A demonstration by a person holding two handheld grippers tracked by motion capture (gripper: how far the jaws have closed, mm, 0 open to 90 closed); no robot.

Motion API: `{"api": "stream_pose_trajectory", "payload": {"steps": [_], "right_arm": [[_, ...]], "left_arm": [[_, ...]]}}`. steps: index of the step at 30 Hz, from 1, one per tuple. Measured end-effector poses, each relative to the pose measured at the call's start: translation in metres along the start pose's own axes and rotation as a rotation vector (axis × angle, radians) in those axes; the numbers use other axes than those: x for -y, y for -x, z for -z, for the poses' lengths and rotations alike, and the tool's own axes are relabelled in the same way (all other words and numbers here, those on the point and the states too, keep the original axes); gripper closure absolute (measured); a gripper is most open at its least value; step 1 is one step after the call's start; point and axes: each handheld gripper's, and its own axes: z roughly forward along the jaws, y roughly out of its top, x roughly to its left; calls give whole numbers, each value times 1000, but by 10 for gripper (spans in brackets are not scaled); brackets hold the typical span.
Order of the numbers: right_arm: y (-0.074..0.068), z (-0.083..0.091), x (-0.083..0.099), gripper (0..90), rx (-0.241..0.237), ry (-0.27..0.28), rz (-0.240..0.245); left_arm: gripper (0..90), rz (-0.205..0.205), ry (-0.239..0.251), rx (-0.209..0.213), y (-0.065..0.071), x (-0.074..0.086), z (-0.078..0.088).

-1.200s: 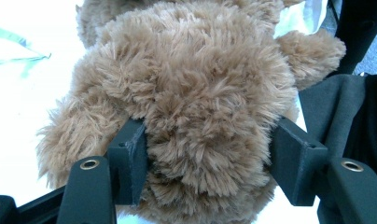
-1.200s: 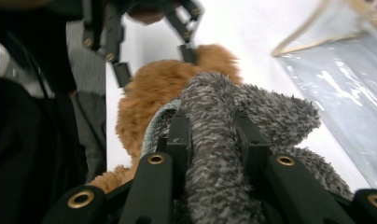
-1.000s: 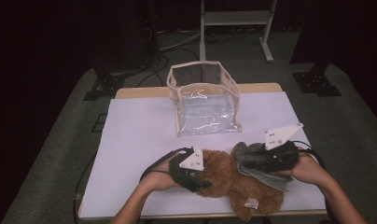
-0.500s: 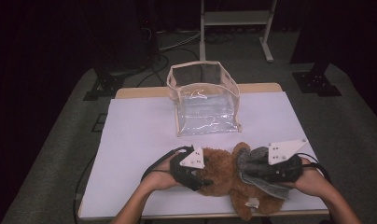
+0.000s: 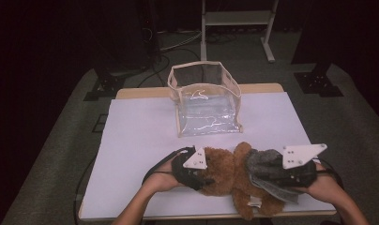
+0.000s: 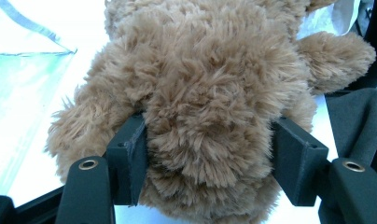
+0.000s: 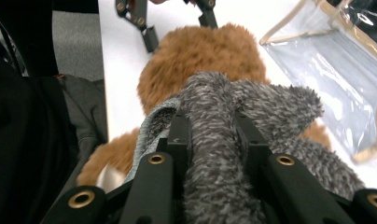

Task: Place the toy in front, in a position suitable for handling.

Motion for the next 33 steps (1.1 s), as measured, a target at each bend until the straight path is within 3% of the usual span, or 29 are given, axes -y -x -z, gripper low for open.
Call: {"api": "stream_pose_trajectory", "payload": {"steps": [3,7,13,17,21,27,33], "right_arm": [[-6,4,13,713,25,6,-18],[-5,-3,19,715,33,7,-9],[14,-17,19,717,42,25,5],[28,-22,11,718,62,9,28],[41,-23,7,715,60,1,13],[29,-21,-14,707,71,22,14],[7,-48,-46,707,16,6,117]], "left_arm": [[351,-5,3,13,1,-1,1],[346,2,-5,32,3,0,2],[339,11,-11,38,1,3,2],[334,28,-4,35,-2,3,1],[332,40,5,21,-5,3,1],[339,65,26,12,-10,4,0],[340,59,11,-1,-13,-8,-4]]}}
